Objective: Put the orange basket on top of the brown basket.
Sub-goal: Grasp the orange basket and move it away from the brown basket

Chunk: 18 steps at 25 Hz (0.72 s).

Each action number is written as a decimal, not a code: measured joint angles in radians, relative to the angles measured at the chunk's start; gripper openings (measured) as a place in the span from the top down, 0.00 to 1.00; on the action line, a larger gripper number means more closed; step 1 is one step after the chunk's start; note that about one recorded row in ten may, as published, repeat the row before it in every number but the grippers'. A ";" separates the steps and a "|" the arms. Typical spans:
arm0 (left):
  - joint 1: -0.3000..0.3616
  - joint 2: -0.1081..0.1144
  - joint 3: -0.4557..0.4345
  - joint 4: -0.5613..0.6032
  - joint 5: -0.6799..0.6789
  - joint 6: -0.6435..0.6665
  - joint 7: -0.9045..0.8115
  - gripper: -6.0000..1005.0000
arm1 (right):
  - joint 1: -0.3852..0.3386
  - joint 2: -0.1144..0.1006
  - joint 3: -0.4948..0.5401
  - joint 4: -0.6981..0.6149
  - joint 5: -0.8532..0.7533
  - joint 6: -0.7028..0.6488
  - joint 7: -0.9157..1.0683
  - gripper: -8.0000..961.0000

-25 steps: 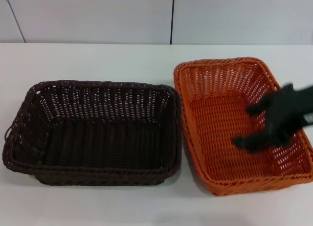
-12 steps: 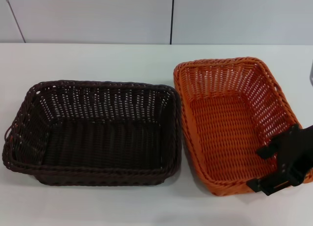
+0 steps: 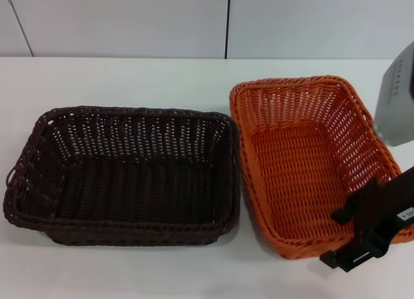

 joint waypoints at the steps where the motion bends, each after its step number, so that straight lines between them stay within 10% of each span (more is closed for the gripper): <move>1: 0.000 0.000 0.000 0.000 0.000 0.000 0.000 0.19 | 0.002 0.000 -0.009 0.011 -0.008 0.005 0.000 0.20; 18: 0.003 0.003 0.001 0.019 0.000 0.001 -0.037 0.19 | 0.041 0.003 -0.096 0.144 -0.127 0.126 0.025 0.24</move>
